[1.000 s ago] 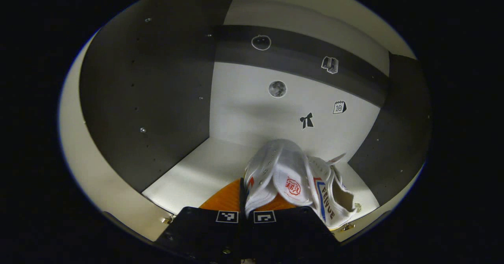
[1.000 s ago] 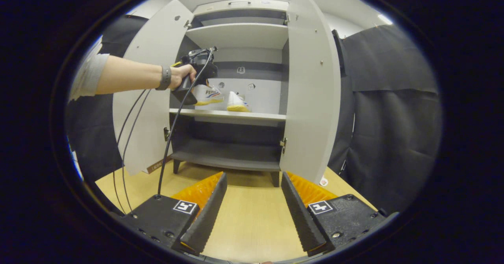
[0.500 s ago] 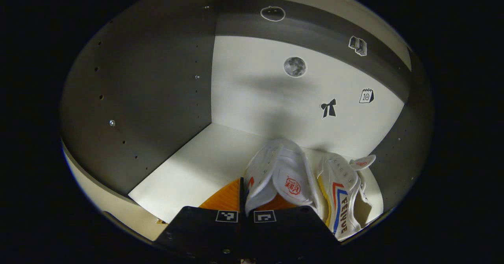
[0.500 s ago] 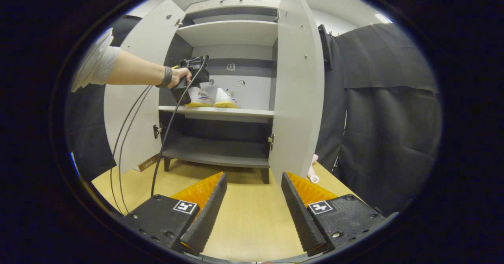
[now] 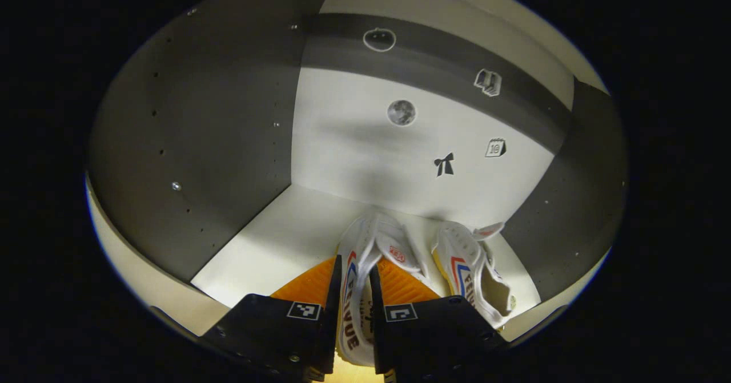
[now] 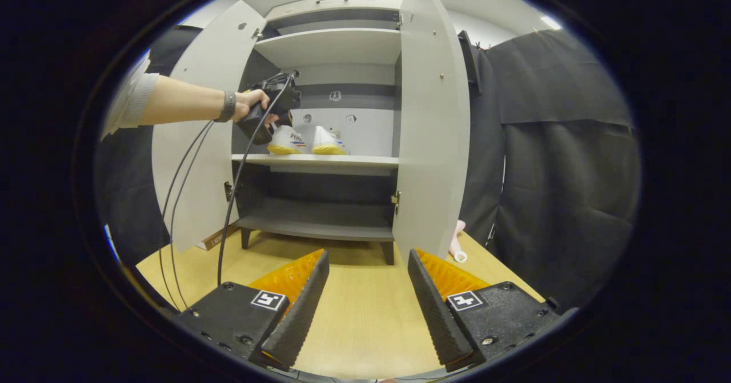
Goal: Grab one shoe with the right hand and put it into the shoe cabinet, grab the other shoe with the left hand and put it into the shoe cabinet; then close the right door with the right hand and the left door with the left hand.
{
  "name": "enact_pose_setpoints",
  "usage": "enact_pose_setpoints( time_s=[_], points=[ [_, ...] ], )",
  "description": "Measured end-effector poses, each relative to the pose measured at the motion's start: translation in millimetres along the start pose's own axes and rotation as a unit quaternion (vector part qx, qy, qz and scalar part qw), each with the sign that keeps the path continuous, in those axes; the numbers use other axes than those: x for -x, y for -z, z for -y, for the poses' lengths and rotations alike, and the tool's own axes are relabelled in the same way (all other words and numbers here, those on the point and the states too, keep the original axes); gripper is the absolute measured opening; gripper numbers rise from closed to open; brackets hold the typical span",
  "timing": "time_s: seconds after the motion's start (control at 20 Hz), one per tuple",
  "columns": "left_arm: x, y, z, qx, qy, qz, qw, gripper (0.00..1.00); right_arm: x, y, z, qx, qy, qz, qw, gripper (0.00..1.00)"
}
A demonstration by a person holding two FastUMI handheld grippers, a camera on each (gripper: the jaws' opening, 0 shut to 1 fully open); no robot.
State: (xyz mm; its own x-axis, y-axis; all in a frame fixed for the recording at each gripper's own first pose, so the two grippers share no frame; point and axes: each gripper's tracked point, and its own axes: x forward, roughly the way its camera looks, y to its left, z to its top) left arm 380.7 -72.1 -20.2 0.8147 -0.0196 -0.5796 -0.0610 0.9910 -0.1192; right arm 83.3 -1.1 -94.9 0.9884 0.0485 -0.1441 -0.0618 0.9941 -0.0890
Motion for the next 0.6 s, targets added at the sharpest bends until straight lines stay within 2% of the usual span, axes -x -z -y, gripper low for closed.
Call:
enact_pose_setpoints(
  time_s=[0.1,0.25,0.45,0.6],
  points=[
    [29.2,-6.3,10.3,-0.004,0.039,0.032,0.999,0.26,1.2,-2.5,-0.7,0.002,-0.003,0.003,1.0,0.88],
    [88.5,-3.8,14.3,-0.042,0.081,0.094,0.991,0.26,5.6,-5.4,-3.5,0.003,-0.013,0.004,1.0,0.88],
    [176.4,44.5,11.4,-0.066,0.127,0.156,0.977,0.29,17.5,-12.6,-0.9,0.02,-0.017,0.009,1.0,0.88],
    [226.3,95.4,-7.9,-0.072,0.127,0.197,0.97,0.29,26.1,-22.2,-3.9,0.016,-0.028,0.015,0.999,0.88]
  ],
)
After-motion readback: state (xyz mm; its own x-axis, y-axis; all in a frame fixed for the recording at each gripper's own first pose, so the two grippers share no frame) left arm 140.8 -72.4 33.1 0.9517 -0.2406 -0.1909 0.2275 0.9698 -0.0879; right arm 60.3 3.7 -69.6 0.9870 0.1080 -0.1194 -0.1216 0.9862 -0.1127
